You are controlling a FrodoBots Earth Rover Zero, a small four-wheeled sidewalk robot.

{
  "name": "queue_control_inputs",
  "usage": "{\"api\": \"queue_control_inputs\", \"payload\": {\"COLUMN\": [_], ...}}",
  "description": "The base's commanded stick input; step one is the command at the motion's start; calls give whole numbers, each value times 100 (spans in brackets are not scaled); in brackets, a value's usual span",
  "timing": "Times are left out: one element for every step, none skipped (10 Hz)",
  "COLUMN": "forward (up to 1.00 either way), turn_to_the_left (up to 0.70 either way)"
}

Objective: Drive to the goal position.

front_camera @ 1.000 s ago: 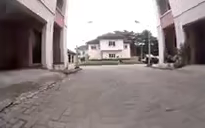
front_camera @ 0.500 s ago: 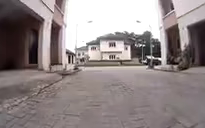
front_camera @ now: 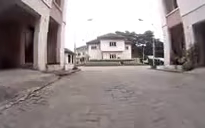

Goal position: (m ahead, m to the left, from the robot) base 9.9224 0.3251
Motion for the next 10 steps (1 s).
{"api": "queue_control_inputs", "payload": {"forward": [70, 70, 70, 70, 70, 70, 70, 70, 70, 70], "turn_to_the_left": [0, 0, 0, 0, 0, 0, 0, 0, 0, 0]}}
